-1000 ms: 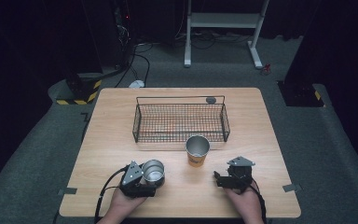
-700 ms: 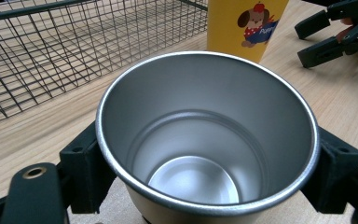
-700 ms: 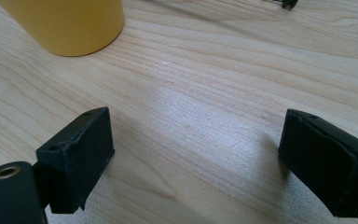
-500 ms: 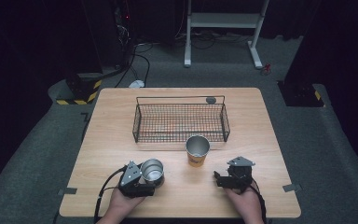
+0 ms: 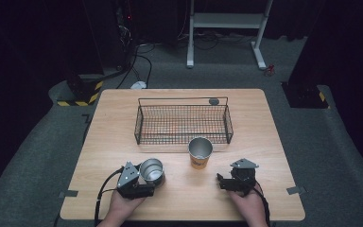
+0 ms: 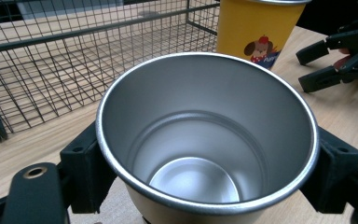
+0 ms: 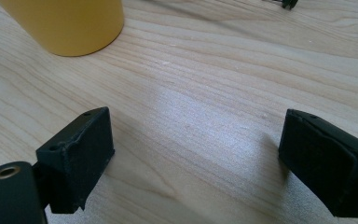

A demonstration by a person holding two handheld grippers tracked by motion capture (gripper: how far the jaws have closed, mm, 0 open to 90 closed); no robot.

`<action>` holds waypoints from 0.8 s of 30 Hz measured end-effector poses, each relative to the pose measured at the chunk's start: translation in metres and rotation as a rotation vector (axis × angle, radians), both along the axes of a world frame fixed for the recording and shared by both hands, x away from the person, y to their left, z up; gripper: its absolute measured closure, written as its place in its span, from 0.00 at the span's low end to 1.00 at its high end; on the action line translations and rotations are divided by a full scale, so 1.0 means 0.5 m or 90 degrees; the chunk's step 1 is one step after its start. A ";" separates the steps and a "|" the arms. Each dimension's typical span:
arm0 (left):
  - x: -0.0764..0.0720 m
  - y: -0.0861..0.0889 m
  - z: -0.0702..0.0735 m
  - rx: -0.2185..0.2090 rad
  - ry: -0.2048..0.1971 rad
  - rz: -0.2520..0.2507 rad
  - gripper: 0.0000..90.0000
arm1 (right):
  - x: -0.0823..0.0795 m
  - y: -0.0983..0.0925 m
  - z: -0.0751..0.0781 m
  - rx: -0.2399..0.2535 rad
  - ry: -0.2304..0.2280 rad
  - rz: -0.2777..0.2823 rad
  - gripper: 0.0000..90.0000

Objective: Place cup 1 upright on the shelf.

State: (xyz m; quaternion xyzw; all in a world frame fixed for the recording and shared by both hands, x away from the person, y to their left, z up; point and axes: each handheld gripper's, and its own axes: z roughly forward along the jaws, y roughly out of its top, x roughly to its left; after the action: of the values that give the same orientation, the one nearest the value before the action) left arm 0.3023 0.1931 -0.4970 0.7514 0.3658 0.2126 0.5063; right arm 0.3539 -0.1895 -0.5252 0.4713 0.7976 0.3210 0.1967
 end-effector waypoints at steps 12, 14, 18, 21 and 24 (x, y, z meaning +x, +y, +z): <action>0.005 0.004 0.012 0.003 0.016 0.002 0.21 | 0.000 0.000 0.000 0.000 0.000 0.001 0.11; 0.007 0.003 0.020 0.019 0.011 0.003 0.21 | 0.000 0.000 0.000 0.001 0.001 -0.001 0.11; 0.011 0.005 0.038 0.021 0.000 0.021 0.21 | 0.000 0.000 0.000 0.000 0.001 0.000 0.11; 0.011 0.005 0.048 0.025 -0.009 0.036 0.21 | 0.000 -0.001 0.000 -0.002 -0.001 0.002 0.11; 0.012 0.007 0.053 0.020 -0.013 0.050 0.21 | 0.000 0.000 0.000 -0.001 0.000 0.001 0.10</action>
State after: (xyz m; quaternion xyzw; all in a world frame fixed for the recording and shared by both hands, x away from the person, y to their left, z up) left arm 0.3083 0.1967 -0.4705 0.7422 0.3863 0.2455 0.4896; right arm 0.3539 -0.1896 -0.5252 0.4708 0.7980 0.3206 0.1968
